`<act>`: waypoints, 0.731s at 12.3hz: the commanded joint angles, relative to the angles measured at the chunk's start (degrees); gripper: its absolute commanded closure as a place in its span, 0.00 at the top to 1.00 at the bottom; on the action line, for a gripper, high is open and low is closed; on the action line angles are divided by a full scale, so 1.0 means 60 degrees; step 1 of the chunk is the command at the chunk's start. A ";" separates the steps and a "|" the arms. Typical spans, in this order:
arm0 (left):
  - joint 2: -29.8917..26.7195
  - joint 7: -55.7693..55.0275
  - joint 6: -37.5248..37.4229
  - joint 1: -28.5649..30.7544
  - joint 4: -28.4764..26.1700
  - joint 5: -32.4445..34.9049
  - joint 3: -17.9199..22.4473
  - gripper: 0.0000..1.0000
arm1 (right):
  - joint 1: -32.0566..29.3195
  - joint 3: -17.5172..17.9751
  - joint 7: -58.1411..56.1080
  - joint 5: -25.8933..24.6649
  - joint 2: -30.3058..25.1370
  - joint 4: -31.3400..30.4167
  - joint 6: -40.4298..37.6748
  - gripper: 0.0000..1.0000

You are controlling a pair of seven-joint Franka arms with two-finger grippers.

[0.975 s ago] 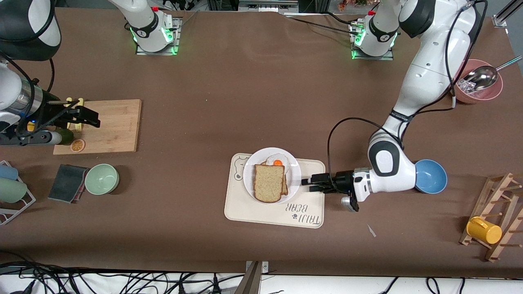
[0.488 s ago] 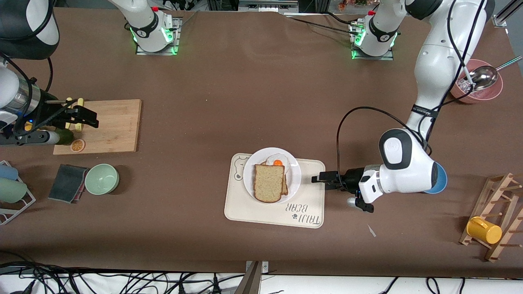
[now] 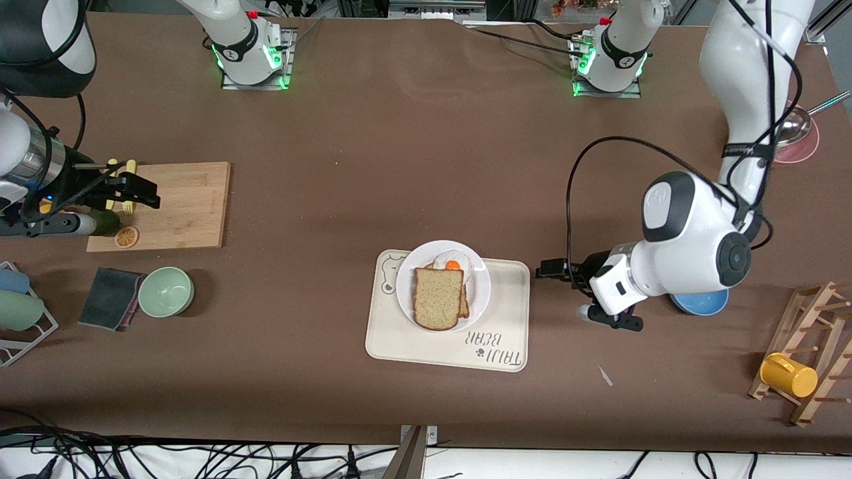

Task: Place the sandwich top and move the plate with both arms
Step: 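Open the left gripper and lift it away from the plate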

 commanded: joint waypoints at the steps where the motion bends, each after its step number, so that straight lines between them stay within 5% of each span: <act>1: -0.0928 -0.0397 -0.0546 0.0035 -0.0264 0.1193 0.0133 1.00 | -0.0046 0.0000 -0.0172 -0.0052 -0.0066 0.0011 0.0009 1.00; 3: -0.1760 -0.0426 -0.1131 0.0036 -0.0380 0.2264 0.0235 1.00 | -0.0032 0.0000 -0.0172 -0.0066 -0.0066 0.0011 0.0038 1.00; 6: -0.3283 -0.0426 -0.2332 0.0007 -0.0628 0.2327 0.1038 1.00 | -0.0047 -0.0015 -0.0172 -0.0081 -0.0066 0.0026 0.0038 1.00; 9: -0.5071 -0.0368 -0.2350 0.0036 -0.2222 0.2297 0.1598 1.00 | -0.0076 -0.0044 -0.0172 0.0007 -0.0066 0.0040 0.0009 1.00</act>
